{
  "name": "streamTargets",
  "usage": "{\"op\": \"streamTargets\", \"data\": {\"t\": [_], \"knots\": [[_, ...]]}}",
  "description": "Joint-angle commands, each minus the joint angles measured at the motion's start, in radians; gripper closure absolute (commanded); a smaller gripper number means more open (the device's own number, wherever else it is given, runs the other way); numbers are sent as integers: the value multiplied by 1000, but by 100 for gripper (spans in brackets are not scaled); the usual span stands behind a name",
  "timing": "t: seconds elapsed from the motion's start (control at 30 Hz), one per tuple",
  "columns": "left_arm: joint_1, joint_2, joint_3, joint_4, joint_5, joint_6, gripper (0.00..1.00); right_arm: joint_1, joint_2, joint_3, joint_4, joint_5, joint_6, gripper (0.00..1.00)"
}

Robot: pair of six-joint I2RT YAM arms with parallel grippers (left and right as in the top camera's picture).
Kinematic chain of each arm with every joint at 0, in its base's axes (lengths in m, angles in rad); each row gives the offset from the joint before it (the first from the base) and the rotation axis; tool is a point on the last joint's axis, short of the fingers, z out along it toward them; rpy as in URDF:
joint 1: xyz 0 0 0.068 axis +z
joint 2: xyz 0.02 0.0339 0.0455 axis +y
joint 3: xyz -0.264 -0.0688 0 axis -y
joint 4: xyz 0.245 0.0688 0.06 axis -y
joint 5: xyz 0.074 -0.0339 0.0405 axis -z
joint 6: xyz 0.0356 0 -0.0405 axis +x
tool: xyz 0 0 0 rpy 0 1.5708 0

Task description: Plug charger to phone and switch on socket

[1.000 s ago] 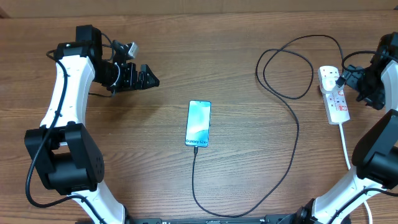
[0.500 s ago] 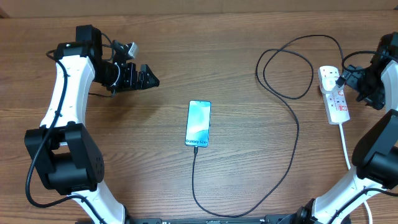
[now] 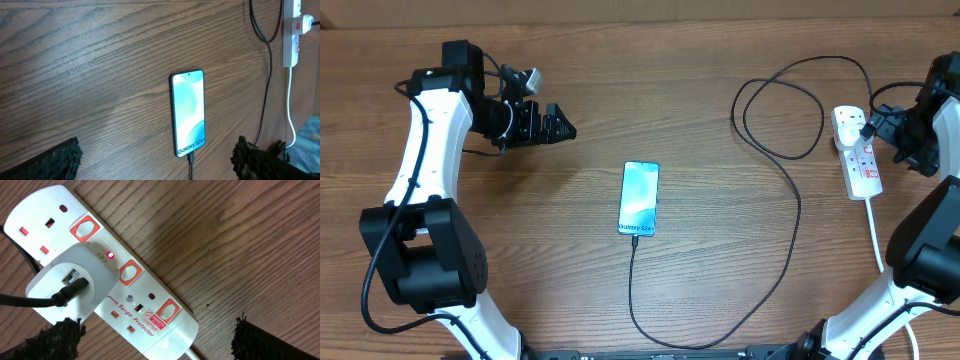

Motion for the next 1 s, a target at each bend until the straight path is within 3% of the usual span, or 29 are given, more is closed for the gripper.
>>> {"op": "streamTargets", "data": {"t": [0.0,0.4,0.67,0.97], "knots": [[-9,-18,5,1,-17,-6,0,-3,-2,1,6,6,-2,0],[-11,-251,5,0,-396,-6,0,-3,-2,1,6,6,-2,0],[-14,-385,5,0,-413,-6,0,-3,-2,1,6,6,-2,0],[-14,-421,5,0,-413,-6,0,-3,-2,1,6,6,-2,0]]}}
